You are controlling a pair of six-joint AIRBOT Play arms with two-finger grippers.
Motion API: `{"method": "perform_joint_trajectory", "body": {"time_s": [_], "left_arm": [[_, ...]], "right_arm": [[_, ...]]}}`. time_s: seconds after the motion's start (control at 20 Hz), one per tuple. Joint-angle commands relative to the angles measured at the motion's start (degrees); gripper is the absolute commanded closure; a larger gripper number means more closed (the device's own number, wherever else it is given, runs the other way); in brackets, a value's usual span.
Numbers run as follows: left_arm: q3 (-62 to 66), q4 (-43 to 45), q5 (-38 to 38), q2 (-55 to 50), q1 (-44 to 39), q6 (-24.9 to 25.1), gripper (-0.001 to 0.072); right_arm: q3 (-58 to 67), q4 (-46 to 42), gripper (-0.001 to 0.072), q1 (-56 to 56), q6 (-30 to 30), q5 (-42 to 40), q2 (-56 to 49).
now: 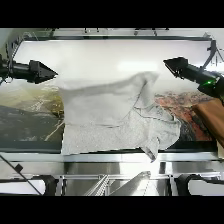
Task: Fold the shirts.
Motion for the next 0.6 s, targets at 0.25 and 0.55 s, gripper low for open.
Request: {"method": "perform_joint_trajectory", "body": {"time_s": [0.25, 0.55], "left_arm": [[-1.0, -2.6, 13.6, -2.2, 9.2, 0.9, 0.0336], [-33.2, -3.0, 9.1, 15.1, 14.7, 5.4, 0.0337]], "right_arm": [[-1.1, -40.0, 0.0345, -17.6, 27.9, 17.0, 10.6], [-34.7, -63.4, 0.0208, -28.0, 54.7, 17.8, 37.7]]}}
